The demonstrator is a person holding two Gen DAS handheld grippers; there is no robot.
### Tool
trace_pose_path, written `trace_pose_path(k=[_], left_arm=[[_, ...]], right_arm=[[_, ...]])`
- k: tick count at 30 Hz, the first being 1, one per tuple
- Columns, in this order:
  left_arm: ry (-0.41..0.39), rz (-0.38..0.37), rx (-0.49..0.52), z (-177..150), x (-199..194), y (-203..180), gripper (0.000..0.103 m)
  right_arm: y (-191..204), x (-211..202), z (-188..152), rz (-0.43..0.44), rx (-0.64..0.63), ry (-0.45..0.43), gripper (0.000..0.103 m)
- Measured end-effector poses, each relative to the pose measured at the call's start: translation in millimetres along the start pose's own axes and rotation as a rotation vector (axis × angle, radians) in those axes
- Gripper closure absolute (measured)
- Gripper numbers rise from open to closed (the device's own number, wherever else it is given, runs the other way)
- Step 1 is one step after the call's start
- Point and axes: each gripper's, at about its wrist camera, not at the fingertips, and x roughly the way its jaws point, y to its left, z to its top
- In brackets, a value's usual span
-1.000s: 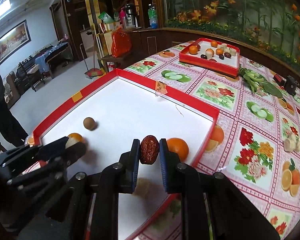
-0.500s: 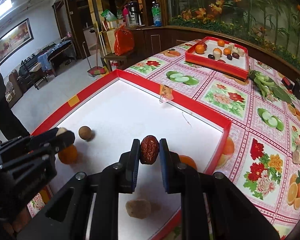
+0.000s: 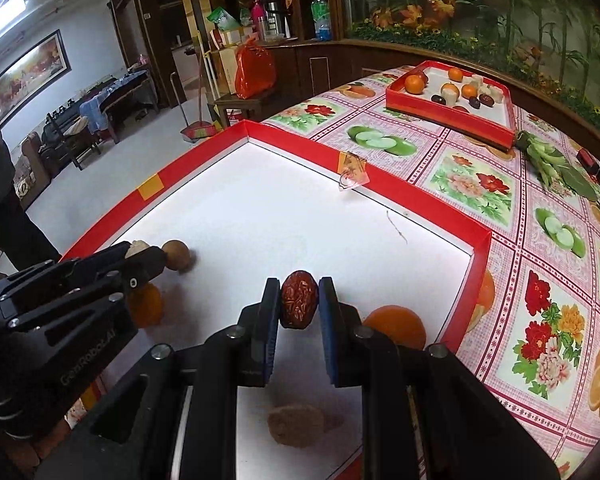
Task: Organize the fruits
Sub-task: 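Open the left tool to drop the cake piece while the right tool releases the date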
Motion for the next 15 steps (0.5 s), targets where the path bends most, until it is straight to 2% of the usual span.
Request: trace_pose_path(k=[8, 11, 12, 13, 14, 15], left_arm=[[-0.001, 0.016, -0.006, 1, -4, 0, 0.079], [0.018, -0.014, -0.032, 1, -8, 3, 0.077], [0.023, -0.018, -0.043, 2, -11, 3, 0.065], [0.015, -0.017, -0.052, 2, -14, 3, 0.049], [-0.003, -0.007, -0.055, 2, -20, 3, 0.04], [-0.028, 0.001, -0.053, 1, -25, 0, 0.03]], right_arm=[[0, 3, -4, 0.006, 0.004, 0.026, 0.081], [-2, -4, -5, -0.014, 0.011, 0.016, 0.079], [-2, -8, -6, -0.024, 0.014, 0.011, 0.064], [-3, -13, -6, -0.025, 0.018, 0.005, 0.056], [-4, -20, -7, -0.017, 0.022, -0.009, 0.044], [-6, -28, -8, -0.021, 0.022, -0.03, 0.041]])
